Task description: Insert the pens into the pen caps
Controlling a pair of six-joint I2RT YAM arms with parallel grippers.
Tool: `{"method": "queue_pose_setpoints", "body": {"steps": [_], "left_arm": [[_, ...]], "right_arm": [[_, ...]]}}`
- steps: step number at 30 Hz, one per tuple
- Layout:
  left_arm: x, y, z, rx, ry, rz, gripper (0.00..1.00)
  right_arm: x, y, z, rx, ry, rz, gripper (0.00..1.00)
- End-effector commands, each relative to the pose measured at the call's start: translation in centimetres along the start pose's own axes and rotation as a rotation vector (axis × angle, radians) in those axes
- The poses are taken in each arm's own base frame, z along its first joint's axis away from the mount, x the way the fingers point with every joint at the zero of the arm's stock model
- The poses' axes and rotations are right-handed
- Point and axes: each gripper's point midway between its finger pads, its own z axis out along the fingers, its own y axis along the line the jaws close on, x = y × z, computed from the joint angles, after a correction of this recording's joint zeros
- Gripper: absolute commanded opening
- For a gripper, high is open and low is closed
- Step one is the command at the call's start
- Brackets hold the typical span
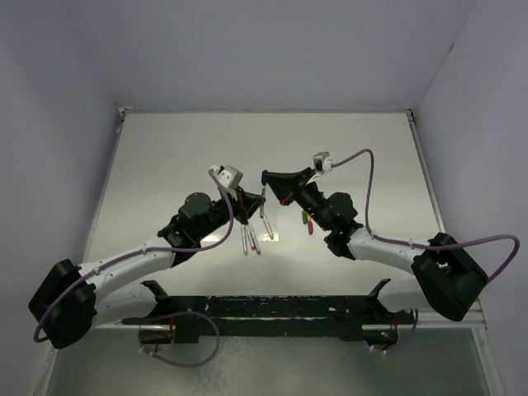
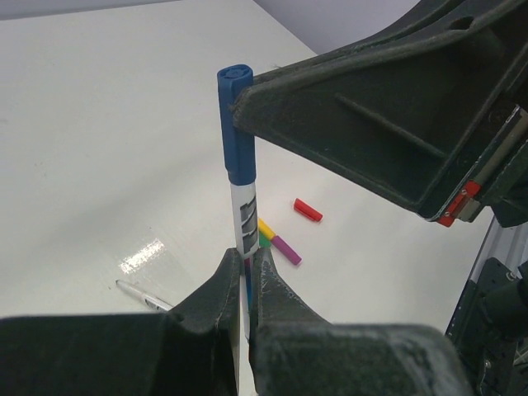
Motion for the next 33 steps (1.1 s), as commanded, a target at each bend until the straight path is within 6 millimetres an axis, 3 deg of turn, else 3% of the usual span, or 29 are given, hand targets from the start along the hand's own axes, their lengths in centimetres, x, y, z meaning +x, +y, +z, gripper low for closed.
{"method": "queue_pose_setpoints", "body": {"steps": [1,5,9,13,16,20,26,33], "left_arm": [[-11.5,-2.4,-0.6,0.055,-0.341,0.039,0.0],[-6.3,-0.7,-0.3,0.001,-0.171,0.018,0.0],[-1.7,1.4,-0.8,-0.071,-0.054,-0.007,0.0],[2.1,4.1,-1.4,-0.191,0.054,-0.006,0.0],[3.6,6.4,-1.8,-0.274,0.106,-0.01,0.0],[4.0,10.0,-2.2,-0.362,0.136,-0.065,0.0],[4.8,15.4,-1.7,-0.506,0.229,-0.103,0.0],[6.5,18.5,-0.1,-0.554,0.293,-0.189,0.0]], "right_arm": [[5.1,-0.3,-0.8,0.021,0.212,-0.054,0.0],[2.0,0.4,0.5,0.033,0.159,-0.122,0.16],[-3.3,1.2,1.1,0.071,0.031,-0.208,0.3],[-7.6,2.0,0.2,0.097,-0.079,-0.249,0.37],[-9.3,2.2,-1.0,0.12,-0.113,-0.27,0.39],[-9.0,0.3,-2.7,0.223,-0.076,-0.291,0.39],[-6.0,-3.2,-5.3,0.36,0.01,-0.275,0.39],[-3.5,-5.0,-7.0,0.426,0.079,-0.247,0.39]]}}
